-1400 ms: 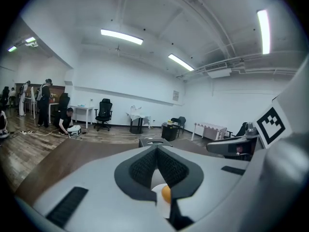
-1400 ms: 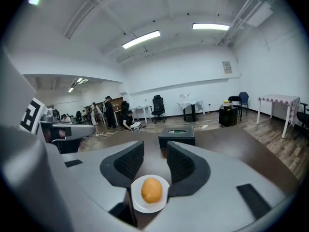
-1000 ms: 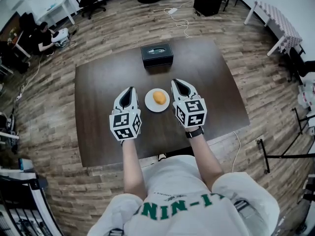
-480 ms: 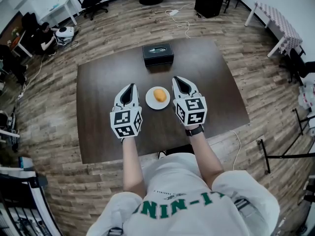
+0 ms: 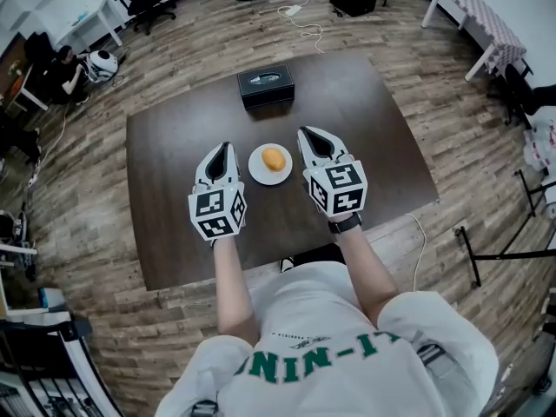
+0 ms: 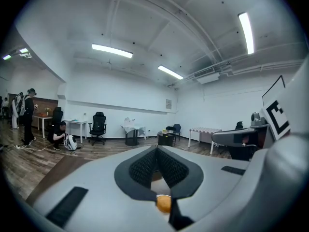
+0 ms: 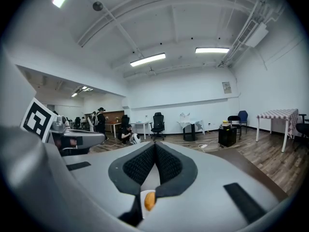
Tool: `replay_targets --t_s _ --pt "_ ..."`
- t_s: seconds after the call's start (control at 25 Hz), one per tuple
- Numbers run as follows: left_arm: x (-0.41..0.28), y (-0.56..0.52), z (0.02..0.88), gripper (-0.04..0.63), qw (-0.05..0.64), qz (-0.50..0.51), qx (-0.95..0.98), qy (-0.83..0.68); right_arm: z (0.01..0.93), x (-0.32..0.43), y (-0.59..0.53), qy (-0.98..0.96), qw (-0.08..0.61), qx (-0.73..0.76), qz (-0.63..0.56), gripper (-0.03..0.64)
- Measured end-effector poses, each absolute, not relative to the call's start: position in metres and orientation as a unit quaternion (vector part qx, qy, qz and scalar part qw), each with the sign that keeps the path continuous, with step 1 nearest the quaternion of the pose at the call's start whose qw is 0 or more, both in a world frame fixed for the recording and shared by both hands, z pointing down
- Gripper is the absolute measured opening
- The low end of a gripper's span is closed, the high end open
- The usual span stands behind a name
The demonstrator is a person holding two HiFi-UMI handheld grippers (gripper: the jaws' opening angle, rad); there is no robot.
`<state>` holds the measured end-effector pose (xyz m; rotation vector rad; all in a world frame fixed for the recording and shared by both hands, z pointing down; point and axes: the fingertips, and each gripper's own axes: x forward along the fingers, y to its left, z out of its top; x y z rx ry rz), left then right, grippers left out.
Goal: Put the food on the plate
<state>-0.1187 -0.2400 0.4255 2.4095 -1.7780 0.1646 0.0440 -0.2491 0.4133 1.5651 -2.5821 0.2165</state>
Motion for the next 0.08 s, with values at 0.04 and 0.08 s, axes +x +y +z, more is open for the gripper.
replay_targets --t_s 0.04,0.08 --pt "-0.1181 -0.2419 0.4263 0.014 0.071 0.055 0.802 -0.591 0.4138 0.0441 -0.2501 -0.853 0.058 0.513 0.073 0.014" --pt "-0.1176 -0.2438 0.4271 0.014 0.071 0.055 0.802 -0.591 0.4143 0.0444 -0.2511 -0.855 0.058 0.51 0.075 0.014"
